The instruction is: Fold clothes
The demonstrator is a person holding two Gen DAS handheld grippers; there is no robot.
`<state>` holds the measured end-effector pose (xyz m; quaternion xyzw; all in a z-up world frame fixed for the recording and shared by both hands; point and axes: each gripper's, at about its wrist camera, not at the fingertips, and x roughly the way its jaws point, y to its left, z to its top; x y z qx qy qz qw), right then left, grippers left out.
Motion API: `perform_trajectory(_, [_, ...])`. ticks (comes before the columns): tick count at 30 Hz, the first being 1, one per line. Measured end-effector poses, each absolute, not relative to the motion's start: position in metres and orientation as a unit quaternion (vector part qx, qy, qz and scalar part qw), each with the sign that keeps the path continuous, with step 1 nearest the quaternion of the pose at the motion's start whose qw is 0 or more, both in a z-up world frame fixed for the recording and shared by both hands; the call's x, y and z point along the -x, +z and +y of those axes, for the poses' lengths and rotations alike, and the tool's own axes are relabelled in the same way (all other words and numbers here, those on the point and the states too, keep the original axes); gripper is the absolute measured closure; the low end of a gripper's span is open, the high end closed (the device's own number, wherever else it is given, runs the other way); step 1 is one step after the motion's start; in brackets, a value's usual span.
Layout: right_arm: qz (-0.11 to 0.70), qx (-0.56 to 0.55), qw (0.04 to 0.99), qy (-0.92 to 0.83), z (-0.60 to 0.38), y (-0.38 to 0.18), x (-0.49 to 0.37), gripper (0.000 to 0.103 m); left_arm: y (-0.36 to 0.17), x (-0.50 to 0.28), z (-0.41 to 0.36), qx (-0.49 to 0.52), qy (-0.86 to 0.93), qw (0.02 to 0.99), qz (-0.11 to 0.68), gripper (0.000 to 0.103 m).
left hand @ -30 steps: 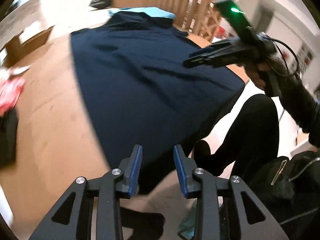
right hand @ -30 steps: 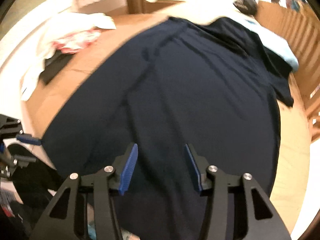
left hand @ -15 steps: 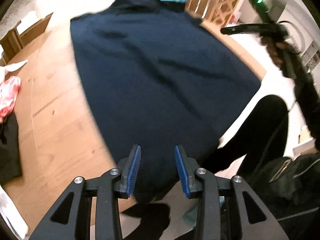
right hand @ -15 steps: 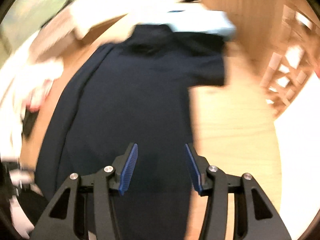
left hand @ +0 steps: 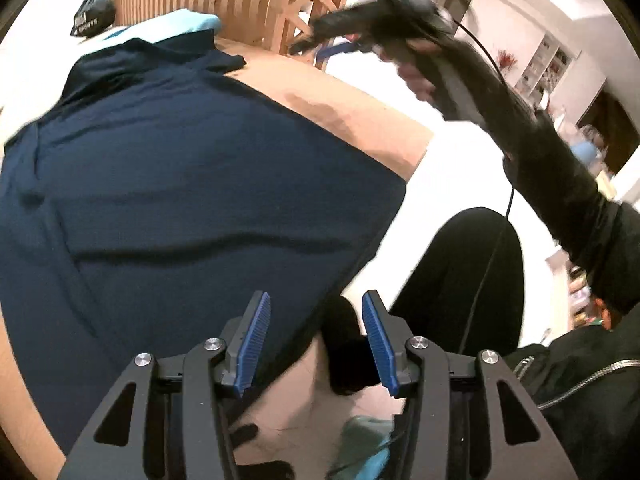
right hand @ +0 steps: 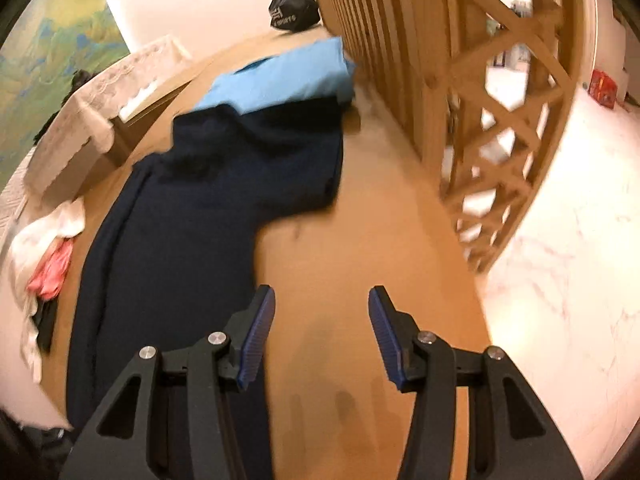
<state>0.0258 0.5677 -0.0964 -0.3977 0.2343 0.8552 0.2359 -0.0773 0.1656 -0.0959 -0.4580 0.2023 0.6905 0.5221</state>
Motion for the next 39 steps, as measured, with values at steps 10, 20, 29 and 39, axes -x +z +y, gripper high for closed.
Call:
perform_trajectory(10, [0.178, 0.464, 0.268, 0.825, 0.603, -0.134, 0.062, 0.054, -0.065, 0.202, 0.162, 0.451, 0.726, 0.431, 0.289, 0.054])
perform_trajectory(20, [0.19, 0.448, 0.276, 0.829, 0.605, -0.141, 0.044, 0.054, -0.021, 0.363, 0.367, 0.338, 0.695, 0.507, 0.383, 0.052])
perform_trajectory(29, [0.183, 0.438, 0.278, 0.835, 0.617, -0.146, 0.058, 0.049, -0.077, 0.385, 0.507, 0.28, 0.648, 0.524, 0.477, 0.051])
perform_trajectory(39, [0.232, 0.426, 0.259, 0.835, 0.632, -0.14, 0.056, 0.049, -0.116, 0.377, 0.539, 0.272, 0.602, 0.529, 0.533, 0.093])
